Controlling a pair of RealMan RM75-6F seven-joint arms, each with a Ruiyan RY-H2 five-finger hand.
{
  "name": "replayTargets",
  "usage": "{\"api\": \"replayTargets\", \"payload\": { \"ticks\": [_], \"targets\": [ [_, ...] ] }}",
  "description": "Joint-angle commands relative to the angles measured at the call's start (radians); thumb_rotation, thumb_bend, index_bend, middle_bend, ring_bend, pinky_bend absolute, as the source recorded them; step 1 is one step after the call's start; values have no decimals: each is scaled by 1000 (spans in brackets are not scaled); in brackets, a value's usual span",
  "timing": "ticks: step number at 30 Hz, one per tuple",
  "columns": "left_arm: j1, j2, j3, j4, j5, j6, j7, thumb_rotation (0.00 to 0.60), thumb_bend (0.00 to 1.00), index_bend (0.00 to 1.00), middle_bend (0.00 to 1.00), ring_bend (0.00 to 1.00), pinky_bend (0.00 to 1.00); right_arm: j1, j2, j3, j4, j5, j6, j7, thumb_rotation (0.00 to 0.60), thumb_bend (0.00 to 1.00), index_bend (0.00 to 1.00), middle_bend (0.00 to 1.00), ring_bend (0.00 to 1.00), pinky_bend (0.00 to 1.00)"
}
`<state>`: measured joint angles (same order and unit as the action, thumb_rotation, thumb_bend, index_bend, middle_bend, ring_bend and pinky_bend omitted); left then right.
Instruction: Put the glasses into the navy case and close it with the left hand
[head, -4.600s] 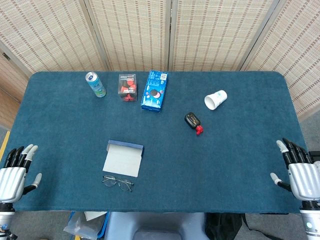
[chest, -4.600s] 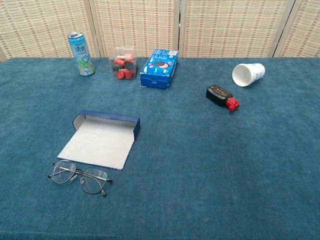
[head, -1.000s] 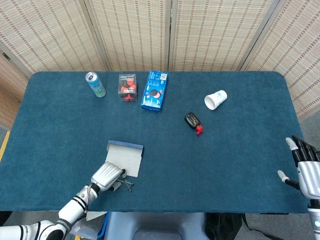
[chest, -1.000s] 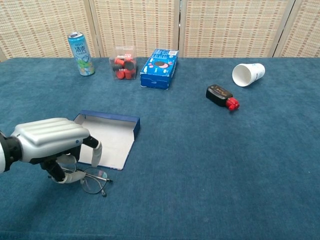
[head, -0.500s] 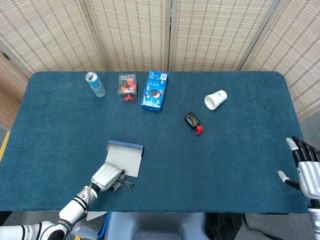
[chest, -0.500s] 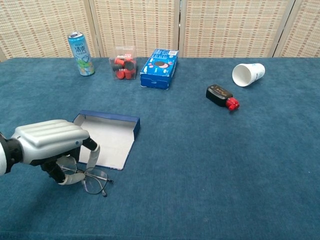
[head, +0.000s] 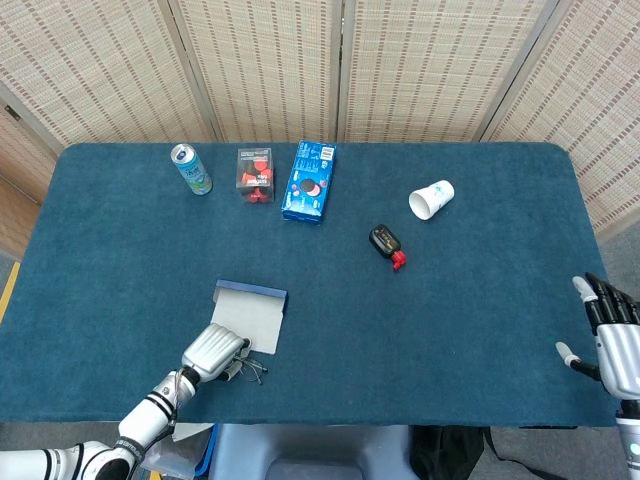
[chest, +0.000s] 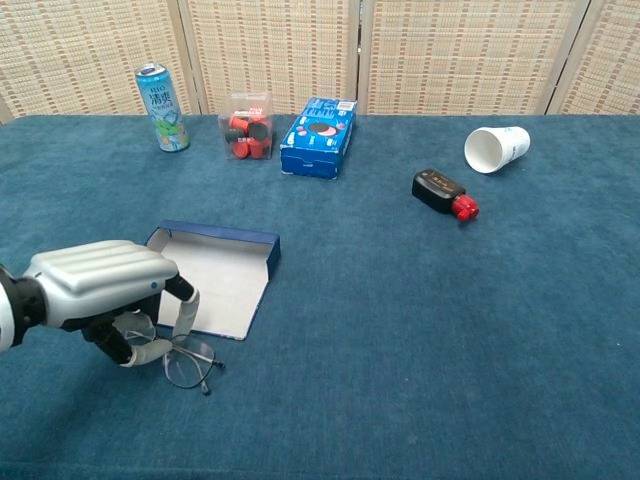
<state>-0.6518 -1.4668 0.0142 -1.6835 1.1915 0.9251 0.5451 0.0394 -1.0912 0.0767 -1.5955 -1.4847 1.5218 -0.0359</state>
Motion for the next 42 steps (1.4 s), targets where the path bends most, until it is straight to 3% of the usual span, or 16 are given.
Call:
{"api": "replayTargets", "payload": {
  "ticks": [1, 11, 21, 42],
  "targets": [
    [0, 1, 2, 0, 5, 2, -4, 600, 450, 591, 1000, 1000, 1000, 0, 0, 0, -1, -1, 0, -1, 600, 190, 0, 54, 75, 107],
    [0, 7, 6, 1, 15, 12, -18, 600, 467, 626, 1000, 1000, 1000, -4, -1, -2, -6, -7, 8, -3, 600, 189, 0, 54, 75, 107],
    [-3, 48, -28, -23, 19, 35, -60, 600, 469, 629, 1000, 1000, 1000, -6, 2, -2, -10, -14, 16, -5, 600, 189, 0, 54, 75, 107],
    [-125, -66, -148, 36, -277, 21, 78, 600, 469, 610, 1000, 1000, 1000, -20, -1, -4, 13, -11, 27, 25, 600, 189, 0, 54, 76, 107]
  ]
}}
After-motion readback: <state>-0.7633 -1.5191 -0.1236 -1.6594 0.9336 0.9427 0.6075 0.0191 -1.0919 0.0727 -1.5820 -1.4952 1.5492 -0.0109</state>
